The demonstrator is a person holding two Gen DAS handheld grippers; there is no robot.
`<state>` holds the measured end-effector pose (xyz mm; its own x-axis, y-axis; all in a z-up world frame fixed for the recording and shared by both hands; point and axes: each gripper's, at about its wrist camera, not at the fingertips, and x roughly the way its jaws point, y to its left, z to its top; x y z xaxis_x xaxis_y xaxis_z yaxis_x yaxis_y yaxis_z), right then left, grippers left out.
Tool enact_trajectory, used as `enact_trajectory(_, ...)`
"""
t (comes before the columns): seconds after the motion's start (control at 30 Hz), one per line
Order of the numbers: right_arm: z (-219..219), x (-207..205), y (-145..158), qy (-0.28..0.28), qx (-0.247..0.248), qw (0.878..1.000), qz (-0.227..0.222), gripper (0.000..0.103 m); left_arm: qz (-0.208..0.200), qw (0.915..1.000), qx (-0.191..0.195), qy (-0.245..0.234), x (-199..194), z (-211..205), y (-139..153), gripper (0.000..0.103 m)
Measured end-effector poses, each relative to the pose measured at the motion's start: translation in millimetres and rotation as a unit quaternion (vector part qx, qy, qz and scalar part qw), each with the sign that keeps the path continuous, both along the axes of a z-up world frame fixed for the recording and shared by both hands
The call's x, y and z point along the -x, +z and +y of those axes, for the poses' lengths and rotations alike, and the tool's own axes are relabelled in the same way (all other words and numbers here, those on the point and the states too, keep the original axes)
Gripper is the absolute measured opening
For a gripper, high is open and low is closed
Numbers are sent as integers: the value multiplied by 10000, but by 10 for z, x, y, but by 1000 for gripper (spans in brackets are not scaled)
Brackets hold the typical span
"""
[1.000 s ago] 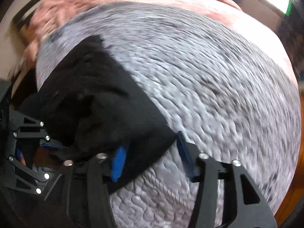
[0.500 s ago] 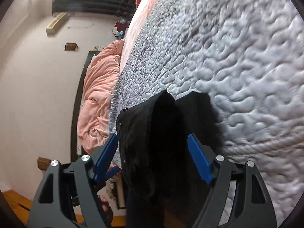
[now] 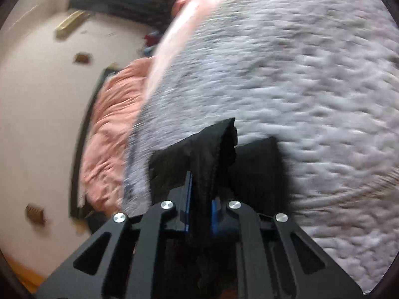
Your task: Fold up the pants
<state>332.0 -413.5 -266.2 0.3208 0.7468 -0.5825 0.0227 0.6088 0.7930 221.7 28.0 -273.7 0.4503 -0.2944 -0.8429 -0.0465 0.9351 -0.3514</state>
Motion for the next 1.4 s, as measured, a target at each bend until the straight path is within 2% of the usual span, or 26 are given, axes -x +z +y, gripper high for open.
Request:
enact_trajectory(0.07, -62, 15, -244, -196, 193, 9991, 310, 17, -2, 10000, -8, -49, -10, -37, -14, 91)
enact_trajectory(0.17, -34, 98, -259, -149, 157, 9996, 178, 46, -15, 9999, -63, -133, -13, -64, -19, 91)
enact_trajectory(0.2, -50, 140, -212, -182, 133, 9997, 108, 67, -14, 9999, -71, -142, -12, -64, -18, 91)
enact_trajectory(0.23, -87, 200, -139, -275, 200, 9994, 4, 73, -11, 9999, -71, -133, -20, -48, -23, 91)
enact_trajectory(0.3, -175, 357, -65, -402, 426, 9983, -17, 73, -27, 9999, -44, -87, -10, -20, -20, 91)
enact_trajectory(0.47, -132, 858, -229, -235, 161, 9987, 420, 73, -90, 10000, 12, -23, 50, 38, -24, 93)
enact_trajectory(0.5, -80, 914, -258, -142, 100, 9989, 439, 70, -60, 10000, -11, -47, 53, 30, -45, 94)
enact_trajectory(0.6, 7, 990, -336, -60, 122, 9989, 449, 36, 21, 9999, -62, -91, 53, -3, -82, 94)
enact_trajectory(0.67, 0, 1014, -294, -120, 218, 9986, 461, 31, 14, 9999, -73, -107, 77, -10, -57, 94)
enact_trajectory(0.73, -21, 1071, -114, -150, 312, 9991, 235, 28, -110, 9999, -64, -91, 128, 17, 14, 94)
enact_trajectory(0.8, -64, 1114, -49, -224, 356, 9990, 176, 28, -152, 9998, -80, -54, 154, 44, 32, 95)
enact_trajectory(0.9, -111, 1120, -299, -332, 622, 9961, 529, 28, -14, 10000, -44, -19, 151, 76, -34, 95)
enact_trajectory(1.0, -151, 1129, -411, -460, 706, 9944, 631, 33, 3, 10000, -25, -55, 197, 95, -40, 95)
enact_trajectory(1.03, -144, 1134, -353, -391, 677, 9955, 542, 40, -21, 10000, -40, -74, 214, 99, -34, 95)
enact_trajectory(1.07, -165, 1154, -278, -363, 685, 9959, 459, 43, -31, 9999, -60, -89, 224, 114, -31, 95)
enact_trajectory(1.1, -193, 1161, -137, -416, 811, 9953, 316, 51, -27, 9999, -70, -88, 230, 126, -32, 95)
enact_trajectory(1.13, -192, 1134, -53, -484, 890, 9947, 195, 54, -11, 10000, -63, -70, 230, 150, -45, 95)
enact_trajectory(1.2, -212, 1048, 193, -633, 925, 9935, -202, 54, 60, 10000, -14, -18, 206, 187, -90, 95)
enact_trajectory(1.27, -117, 854, 333, -502, 711, 9953, -420, 55, 125, 9999, 47, -9, 170, 197, -119, 95)
enact_trajectory(1.33, 45, 620, 318, -298, 528, 9972, -436, 57, 152, 9998, 99, -65, 133, 185, -110, 96)
enact_trajectory(1.4, 162, 361, 170, -167, 399, 9986, -308, 57, 170, 9995, 184, -167, 93, 182, -83, 96)
